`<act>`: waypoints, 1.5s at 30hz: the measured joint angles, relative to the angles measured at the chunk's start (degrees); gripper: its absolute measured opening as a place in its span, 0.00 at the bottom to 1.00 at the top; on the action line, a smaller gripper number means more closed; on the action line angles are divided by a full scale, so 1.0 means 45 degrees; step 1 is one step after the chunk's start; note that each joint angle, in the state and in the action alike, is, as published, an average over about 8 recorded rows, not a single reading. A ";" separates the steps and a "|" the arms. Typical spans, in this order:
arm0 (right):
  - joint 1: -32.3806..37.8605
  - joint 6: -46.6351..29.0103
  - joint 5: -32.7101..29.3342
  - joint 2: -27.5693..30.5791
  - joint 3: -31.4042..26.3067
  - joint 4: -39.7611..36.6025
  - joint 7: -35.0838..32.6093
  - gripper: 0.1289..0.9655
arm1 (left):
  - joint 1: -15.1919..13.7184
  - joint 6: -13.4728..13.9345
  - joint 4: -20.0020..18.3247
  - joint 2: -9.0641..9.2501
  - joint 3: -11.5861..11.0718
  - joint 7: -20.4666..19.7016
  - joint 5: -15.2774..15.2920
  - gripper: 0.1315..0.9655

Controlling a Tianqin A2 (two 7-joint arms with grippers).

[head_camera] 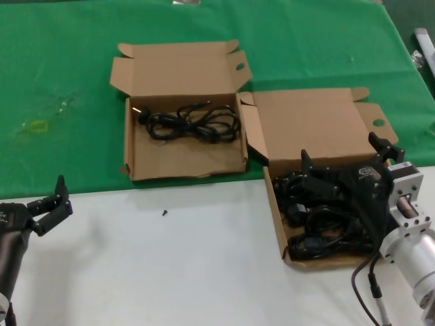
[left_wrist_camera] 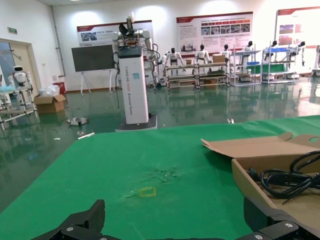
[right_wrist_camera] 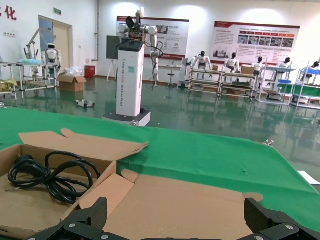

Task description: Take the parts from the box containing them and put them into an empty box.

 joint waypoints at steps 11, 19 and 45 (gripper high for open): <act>0.0000 0.0000 0.0000 0.0000 0.0000 0.0000 0.0000 1.00 | 0.0000 0.0000 0.0000 0.0000 0.0000 0.0001 0.0000 1.00; 0.0000 0.0000 0.0000 0.0000 0.0000 0.0000 0.0000 1.00 | 0.0000 0.0000 0.0000 0.0000 0.0000 0.0001 0.0000 1.00; 0.0000 0.0000 0.0000 0.0000 0.0000 0.0000 0.0000 1.00 | 0.0000 0.0000 0.0000 0.0000 0.0000 0.0001 0.0000 1.00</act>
